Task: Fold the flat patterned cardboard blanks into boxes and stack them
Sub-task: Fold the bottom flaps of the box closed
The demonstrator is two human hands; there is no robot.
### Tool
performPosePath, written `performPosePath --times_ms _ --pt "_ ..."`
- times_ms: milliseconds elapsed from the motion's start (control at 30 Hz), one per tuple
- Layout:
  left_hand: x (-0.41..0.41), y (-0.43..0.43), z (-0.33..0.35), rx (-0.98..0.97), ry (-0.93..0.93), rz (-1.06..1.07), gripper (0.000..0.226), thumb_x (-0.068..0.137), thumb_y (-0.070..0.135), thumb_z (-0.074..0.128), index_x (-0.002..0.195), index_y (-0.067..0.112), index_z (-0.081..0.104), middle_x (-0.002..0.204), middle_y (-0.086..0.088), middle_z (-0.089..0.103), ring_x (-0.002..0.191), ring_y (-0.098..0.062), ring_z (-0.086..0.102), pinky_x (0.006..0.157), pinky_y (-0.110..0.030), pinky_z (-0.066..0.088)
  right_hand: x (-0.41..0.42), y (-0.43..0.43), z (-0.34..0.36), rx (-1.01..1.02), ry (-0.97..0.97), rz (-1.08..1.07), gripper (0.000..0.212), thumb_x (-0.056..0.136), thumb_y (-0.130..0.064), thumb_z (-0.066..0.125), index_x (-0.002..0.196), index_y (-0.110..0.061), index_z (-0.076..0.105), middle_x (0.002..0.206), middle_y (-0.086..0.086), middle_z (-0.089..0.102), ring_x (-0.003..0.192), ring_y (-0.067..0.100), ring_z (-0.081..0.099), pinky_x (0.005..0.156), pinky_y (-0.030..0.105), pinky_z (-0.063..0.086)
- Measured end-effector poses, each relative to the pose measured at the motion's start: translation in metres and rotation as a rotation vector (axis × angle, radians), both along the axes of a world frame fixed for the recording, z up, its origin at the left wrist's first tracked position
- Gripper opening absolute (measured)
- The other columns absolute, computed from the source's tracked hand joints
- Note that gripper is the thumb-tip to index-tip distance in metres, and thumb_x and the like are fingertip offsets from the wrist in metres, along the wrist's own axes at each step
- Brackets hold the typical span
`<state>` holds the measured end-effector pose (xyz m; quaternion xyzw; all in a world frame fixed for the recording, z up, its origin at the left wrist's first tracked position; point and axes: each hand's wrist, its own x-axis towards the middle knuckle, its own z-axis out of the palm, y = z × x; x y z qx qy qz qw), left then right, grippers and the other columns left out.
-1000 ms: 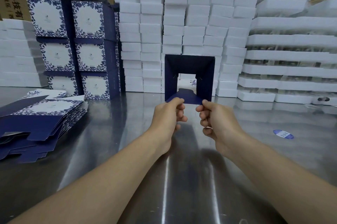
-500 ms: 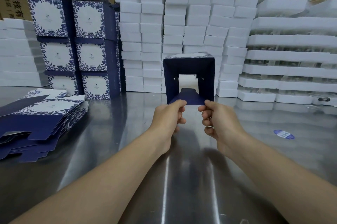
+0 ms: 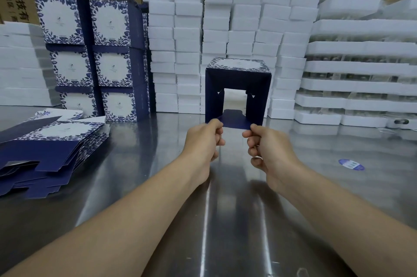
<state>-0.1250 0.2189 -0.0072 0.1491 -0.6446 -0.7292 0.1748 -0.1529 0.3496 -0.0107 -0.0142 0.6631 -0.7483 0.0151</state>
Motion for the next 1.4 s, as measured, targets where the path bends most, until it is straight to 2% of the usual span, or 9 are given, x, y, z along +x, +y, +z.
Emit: performPosePath --times_ms 567,667,767,867,967,1033,1233,1300,1400 --pt "-0.007 -0.007 -0.005 -0.014 0.012 0.042 0.026 0.102 0.026 0.057 0.08 0.015 0.067 0.058 0.003 0.054 0.071 -0.013 0.06 0.064 -0.028 0.044 -0.006 0.004 -0.001 -0.011 -0.017 -0.001 0.032 0.107 -0.024 0.053 0.083 -0.011 0.07 0.052 -0.008 0.053 0.04 0.006 0.043 0.039 0.02 0.031" --pt "-0.005 -0.008 -0.005 -0.012 0.028 0.031 0.013 0.1 0.028 0.062 0.101 0.017 0.069 0.086 0.001 0.07 0.086 -0.015 0.071 0.069 -0.031 0.052 -0.007 0.005 -0.001 -0.01 -0.012 0.026 0.032 0.107 -0.023 0.053 0.082 -0.012 0.069 0.053 -0.007 0.053 0.041 0.007 0.043 0.038 0.02 0.03" --pt "-0.005 -0.013 -0.005 0.042 0.106 0.002 0.041 0.098 0.029 0.069 0.137 0.031 0.055 0.114 0.002 0.071 0.101 -0.018 0.073 0.066 -0.031 0.061 -0.009 0.006 -0.002 0.022 -0.04 0.088 0.033 0.105 -0.023 0.055 0.077 -0.013 0.068 0.055 -0.006 0.054 0.044 0.009 0.045 0.039 0.02 0.031" --pt "-0.007 -0.018 -0.005 0.059 0.204 0.034 0.049 0.1 0.028 0.07 0.145 0.037 0.053 0.119 0.004 0.07 0.097 -0.013 0.073 0.062 -0.026 0.062 -0.007 0.005 -0.005 0.185 -0.048 0.158 0.029 0.103 -0.028 0.057 0.08 -0.016 0.071 0.062 -0.005 0.062 0.051 0.01 0.053 0.045 0.023 0.036" --pt "-0.009 -0.02 -0.008 0.037 0.208 0.027 0.043 0.103 0.029 0.066 0.144 0.036 0.057 0.111 0.004 0.073 0.084 -0.009 0.076 0.064 -0.027 0.063 -0.007 0.005 -0.009 0.252 0.043 0.108 0.016 0.103 -0.032 0.063 0.113 -0.021 0.066 0.095 -0.006 0.074 0.076 0.011 0.07 0.053 0.029 0.055" --pt "-0.011 -0.018 -0.011 -0.005 0.173 -0.016 0.039 0.106 0.032 0.061 0.145 0.036 0.058 0.117 0.002 0.075 0.097 -0.015 0.076 0.073 -0.033 0.066 -0.01 0.006 -0.011 0.246 0.157 0.039 0.025 0.103 -0.033 0.065 0.126 -0.028 0.057 0.107 -0.006 0.072 0.092 0.013 0.071 0.068 0.032 0.06" --pt "-0.014 -0.016 -0.013 -0.09 0.076 -0.092 0.033 0.11 0.035 0.051 0.142 0.034 0.062 0.125 0.003 0.073 0.111 -0.019 0.07 0.093 -0.043 0.064 -0.022 0.016 -0.014 0.447 0.363 -0.147 0.016 0.106 -0.026 0.054 0.091 -0.025 0.062 0.092 -0.001 0.07 0.085 0.021 0.061 0.063 0.028 0.04" --pt "-0.015 -0.017 -0.012 -0.105 0.044 -0.098 0.032 0.106 0.036 0.059 0.137 0.03 0.065 0.119 0.003 0.073 0.11 -0.019 0.07 0.094 -0.04 0.062 -0.023 0.017 -0.014 0.444 0.369 -0.12 0.013 0.106 -0.03 0.054 0.099 -0.028 0.065 0.093 -0.007 0.068 0.084 0.016 0.061 0.064 0.025 0.04" --pt "-0.013 -0.019 -0.01 -0.06 -0.007 -0.114 0.018 0.096 0.045 0.07 0.109 0.032 0.07 0.097 0.009 0.074 0.091 -0.011 0.069 0.073 -0.027 0.056 -0.023 0.016 -0.015 0.448 0.38 -0.089 0.025 0.104 -0.045 0.058 0.122 -0.031 0.069 0.105 -0.014 0.07 0.087 0.001 0.061 0.069 0.018 0.04"
